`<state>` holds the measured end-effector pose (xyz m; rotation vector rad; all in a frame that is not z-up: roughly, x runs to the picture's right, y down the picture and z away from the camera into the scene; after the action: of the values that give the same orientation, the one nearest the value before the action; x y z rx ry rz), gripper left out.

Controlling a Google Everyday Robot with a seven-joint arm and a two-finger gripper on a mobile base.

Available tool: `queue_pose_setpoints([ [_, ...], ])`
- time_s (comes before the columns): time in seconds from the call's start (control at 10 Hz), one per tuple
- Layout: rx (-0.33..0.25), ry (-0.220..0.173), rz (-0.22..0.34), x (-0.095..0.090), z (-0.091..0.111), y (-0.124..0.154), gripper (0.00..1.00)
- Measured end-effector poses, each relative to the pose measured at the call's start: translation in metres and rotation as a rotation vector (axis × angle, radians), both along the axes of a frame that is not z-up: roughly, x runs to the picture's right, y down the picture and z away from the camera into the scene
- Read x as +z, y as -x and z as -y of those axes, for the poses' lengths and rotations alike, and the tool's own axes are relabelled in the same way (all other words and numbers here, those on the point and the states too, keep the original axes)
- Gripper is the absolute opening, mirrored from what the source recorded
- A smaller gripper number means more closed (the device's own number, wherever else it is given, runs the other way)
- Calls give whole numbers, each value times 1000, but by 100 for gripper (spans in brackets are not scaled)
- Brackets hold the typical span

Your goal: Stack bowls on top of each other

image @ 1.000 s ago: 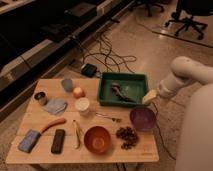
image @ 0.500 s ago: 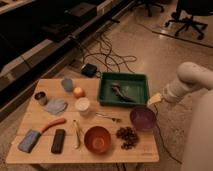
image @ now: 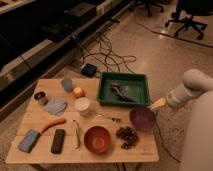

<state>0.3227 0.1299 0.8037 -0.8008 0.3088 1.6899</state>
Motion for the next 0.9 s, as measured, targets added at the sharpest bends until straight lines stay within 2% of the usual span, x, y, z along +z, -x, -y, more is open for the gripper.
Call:
queue_pose_setpoints([
  [0.4, -19, 12, 42, 22, -16, 1, 72],
  [0.7, -36, 15, 58, 38, -16, 3, 71],
  [0.8, -42, 14, 65, 41, -14, 4, 65],
  [0.9, -41, 16, 74, 46, -10, 4, 53],
])
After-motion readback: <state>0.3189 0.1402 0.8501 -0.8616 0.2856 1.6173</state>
